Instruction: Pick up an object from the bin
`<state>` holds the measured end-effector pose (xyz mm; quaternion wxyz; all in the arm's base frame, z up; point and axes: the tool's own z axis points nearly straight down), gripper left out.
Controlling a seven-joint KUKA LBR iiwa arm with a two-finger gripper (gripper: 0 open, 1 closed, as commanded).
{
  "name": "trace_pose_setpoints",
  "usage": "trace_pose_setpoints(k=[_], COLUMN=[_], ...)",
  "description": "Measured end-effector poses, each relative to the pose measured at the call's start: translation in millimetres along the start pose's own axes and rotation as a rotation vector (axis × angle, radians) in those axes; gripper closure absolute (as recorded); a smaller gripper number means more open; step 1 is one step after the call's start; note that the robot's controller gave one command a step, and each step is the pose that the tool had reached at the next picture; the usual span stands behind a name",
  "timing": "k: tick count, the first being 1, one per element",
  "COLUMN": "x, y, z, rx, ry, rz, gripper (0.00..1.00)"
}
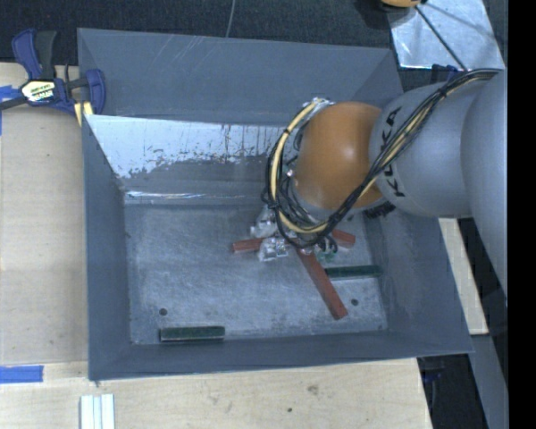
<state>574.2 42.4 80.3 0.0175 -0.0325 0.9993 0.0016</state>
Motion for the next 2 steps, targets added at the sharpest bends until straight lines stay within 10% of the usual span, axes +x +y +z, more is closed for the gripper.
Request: trace_pose_setpoints(k=[1, 2], x=[0.0, 29.4], y=[0, -23], z=[0, -146], rx=[0.0, 0.002], ry=[0.0, 0.029], rz=[0.0, -0.066], gripper=[1.0, 1.0])
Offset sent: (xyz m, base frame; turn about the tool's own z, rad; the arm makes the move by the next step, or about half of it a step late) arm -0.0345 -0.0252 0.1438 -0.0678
